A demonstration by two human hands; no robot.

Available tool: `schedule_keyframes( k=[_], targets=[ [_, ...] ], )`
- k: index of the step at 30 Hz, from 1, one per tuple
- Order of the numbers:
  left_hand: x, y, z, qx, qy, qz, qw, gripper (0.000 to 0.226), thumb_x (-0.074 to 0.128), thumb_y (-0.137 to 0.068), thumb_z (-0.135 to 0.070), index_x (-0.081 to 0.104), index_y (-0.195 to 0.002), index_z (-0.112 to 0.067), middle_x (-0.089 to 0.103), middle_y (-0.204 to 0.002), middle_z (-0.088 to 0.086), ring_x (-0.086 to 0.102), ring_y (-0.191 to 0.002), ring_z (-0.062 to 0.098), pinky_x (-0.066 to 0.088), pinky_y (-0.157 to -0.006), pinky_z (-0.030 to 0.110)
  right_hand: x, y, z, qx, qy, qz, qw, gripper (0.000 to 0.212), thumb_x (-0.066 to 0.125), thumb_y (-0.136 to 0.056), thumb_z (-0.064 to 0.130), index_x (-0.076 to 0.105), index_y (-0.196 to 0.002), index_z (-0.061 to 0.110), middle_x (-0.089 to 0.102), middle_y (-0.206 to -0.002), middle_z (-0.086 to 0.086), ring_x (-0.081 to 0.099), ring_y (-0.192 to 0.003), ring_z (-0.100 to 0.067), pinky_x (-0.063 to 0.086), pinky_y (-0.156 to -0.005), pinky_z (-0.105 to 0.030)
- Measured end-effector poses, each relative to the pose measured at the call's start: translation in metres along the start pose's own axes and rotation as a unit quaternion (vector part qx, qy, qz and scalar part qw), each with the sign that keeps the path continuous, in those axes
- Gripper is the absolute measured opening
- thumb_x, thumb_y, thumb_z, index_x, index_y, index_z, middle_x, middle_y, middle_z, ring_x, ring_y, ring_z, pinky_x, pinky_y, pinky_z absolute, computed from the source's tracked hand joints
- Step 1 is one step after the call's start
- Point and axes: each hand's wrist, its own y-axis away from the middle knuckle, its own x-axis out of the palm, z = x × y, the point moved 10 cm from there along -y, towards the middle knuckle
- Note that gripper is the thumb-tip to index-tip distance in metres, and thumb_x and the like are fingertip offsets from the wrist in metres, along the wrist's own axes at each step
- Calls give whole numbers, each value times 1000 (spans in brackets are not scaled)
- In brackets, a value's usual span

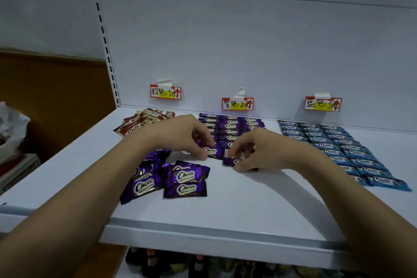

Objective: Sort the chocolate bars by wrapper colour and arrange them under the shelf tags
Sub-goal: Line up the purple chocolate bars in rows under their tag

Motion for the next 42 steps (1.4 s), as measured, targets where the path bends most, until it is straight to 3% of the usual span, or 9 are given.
schedule_keyframes(
  k=[3,6,9,13,22,28,32,39,42],
  targets=[
    [0,-1,2,14,-3,-23,1000,24,82,-73,-35,74,-95,-41,68,-92,-25,59,-88,-7,46,-72,14,-6,-7,6,-8,-1,13,1000,18,79,-76,22,75,-91,30,68,-77,20,58,-66,6,43,-58,-7],
    [-4,1,5,28,3,-67,997,23,81,-74,-33,74,-95,-39,67,-94,-24,60,-90,-5,47,-74,17,-27,-14,2,-5,-51,-48,998,18,78,-76,17,74,-90,27,70,-81,9,59,-66,1,47,-61,-13],
    [-9,4,7,34,8,-107,994,22,80,-73,-35,74,-93,-41,64,-92,-29,52,-90,-16,37,-69,6,-34,-15,-8,1,-87,-100,991,19,79,-76,17,73,-91,26,70,-86,3,58,-68,-5,48,-63,-16],
    [-8,4,8,35,-11,-115,993,20,79,-74,-37,73,-92,-43,60,-92,-32,45,-92,-23,35,-65,0,-26,-16,-14,-1,-69,-106,992,18,78,-75,18,72,-86,31,69,-83,12,62,-74,-10,52,-69,-24],
    [-5,4,15,28,-4,-108,994,16,79,-76,-35,72,-89,-42,63,-97,-25,50,-92,-18,36,-66,7,-12,-18,-5,-28,-33,-97,994,13,78,-74,25,72,-82,32,67,-80,12,62,-76,-8,55,-75,-35],
    [-4,3,18,24,2,-86,996,17,79,-75,-38,74,-91,-40,65,-97,-24,53,-96,-11,40,-75,13,-8,-19,-5,-31,-10,-94,995,12,79,-76,28,72,-84,33,67,-88,16,61,-82,-2,54,-78,-27],
    [-3,4,16,35,0,-80,996,21,79,-74,-42,74,-94,-40,65,-97,-24,53,-95,-11,38,-71,4,-8,-20,-9,-36,6,-95,995,13,80,-75,36,71,-84,40,63,-94,19,57,-87,3,49,-75,-18],
    [-34,6,11,17,82,-185,979,16,70,-85,-40,76,-95,-29,71,-91,-14,61,-87,-2,49,-78,25,-27,-13,6,-78,-87,-205,972,12,68,-88,24,69,-84,36,58,-85,17,53,-74,-2,42,-68,-18],
    [-51,5,1,11,55,-197,979,15,66,-89,-36,75,-96,-26,70,-88,-15,59,-85,-4,44,-73,23,-26,-11,20,-94,-79,-207,971,10,67,-89,23,70,-87,32,59,-89,14,54,-76,-3,42,-68,-16]
  ],
)
